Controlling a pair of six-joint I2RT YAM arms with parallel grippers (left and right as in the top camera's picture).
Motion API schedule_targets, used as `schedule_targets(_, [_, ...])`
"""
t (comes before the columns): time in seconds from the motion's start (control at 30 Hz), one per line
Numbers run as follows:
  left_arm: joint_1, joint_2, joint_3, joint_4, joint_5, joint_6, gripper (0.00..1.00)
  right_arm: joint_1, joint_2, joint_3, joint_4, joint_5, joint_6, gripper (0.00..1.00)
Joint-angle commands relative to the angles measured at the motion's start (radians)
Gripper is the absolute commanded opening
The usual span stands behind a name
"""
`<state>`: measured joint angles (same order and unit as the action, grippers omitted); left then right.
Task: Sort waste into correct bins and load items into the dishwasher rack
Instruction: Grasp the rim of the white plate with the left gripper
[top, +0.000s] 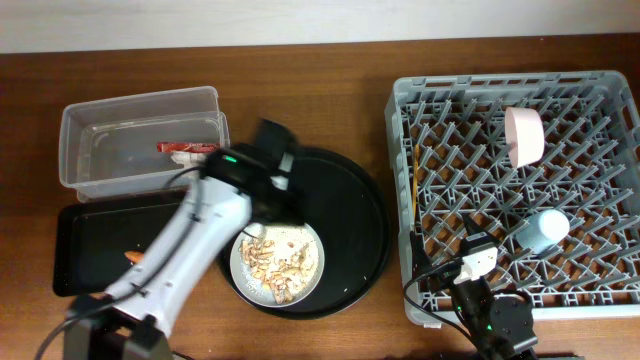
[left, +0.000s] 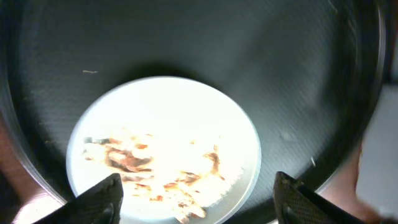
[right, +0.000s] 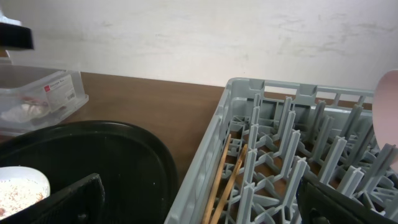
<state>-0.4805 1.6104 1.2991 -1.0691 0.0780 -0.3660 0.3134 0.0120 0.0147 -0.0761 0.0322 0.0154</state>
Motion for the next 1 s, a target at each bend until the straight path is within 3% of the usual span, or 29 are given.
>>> schedule_targets(0.0, [-0.179, 0.027, 0.008, -0.005, -0.105, 0.046, 0.70, -0.007, -0.007, -0.009, -0.001, 0.002, -0.001, 0.98])
schedule_targets(0.07, [-0.241, 0.048, 0.008, -0.008, -0.106, 0.046, 0.70, -0.007, -0.007, -0.009, -0.002, 0.002, -0.001, 0.98])
schedule_targets(0.1, [-0.294, 0.089, 0.005, -0.019, -0.121, 0.040, 0.62, -0.007, -0.007, -0.009, -0.002, 0.002, -0.001, 0.98])
schedule_targets(0.27, [-0.313, 0.169, -0.019, -0.019, -0.119, 0.000, 0.34, -0.007, -0.007, -0.009, -0.001, 0.002, -0.001, 0.98])
schedule_targets(0.37, [-0.317, 0.217, -0.023, -0.019, -0.031, 0.023, 0.17, -0.007, -0.007, -0.009, -0.001, 0.002, -0.001, 0.98])
schedule_targets(0.47, [-0.345, 0.248, -0.025, -0.017, 0.004, 0.058, 0.15, -0.007, -0.007, -0.009, -0.002, 0.002, -0.001, 0.98])
schedule_targets(0.63, [-0.389, 0.263, -0.071, 0.032, -0.034, 0.051, 0.29, -0.007, -0.007, -0.009, -0.002, 0.002, -0.001, 0.98])
schedule_targets(0.73, [-0.391, 0.272, -0.092, 0.037, -0.059, 0.019, 0.30, -0.007, -0.007, -0.009, -0.002, 0.002, -0.001, 0.98])
schedule_targets(0.83, [-0.391, 0.274, -0.114, 0.064, -0.060, 0.020, 0.40, -0.007, -0.007, -0.009, -0.002, 0.002, -0.001, 0.98])
schedule_targets(0.97, [-0.391, 0.275, -0.152, 0.115, -0.068, 0.020, 0.42, -0.007, -0.007, -0.009, -0.002, 0.002, -0.001, 0.98])
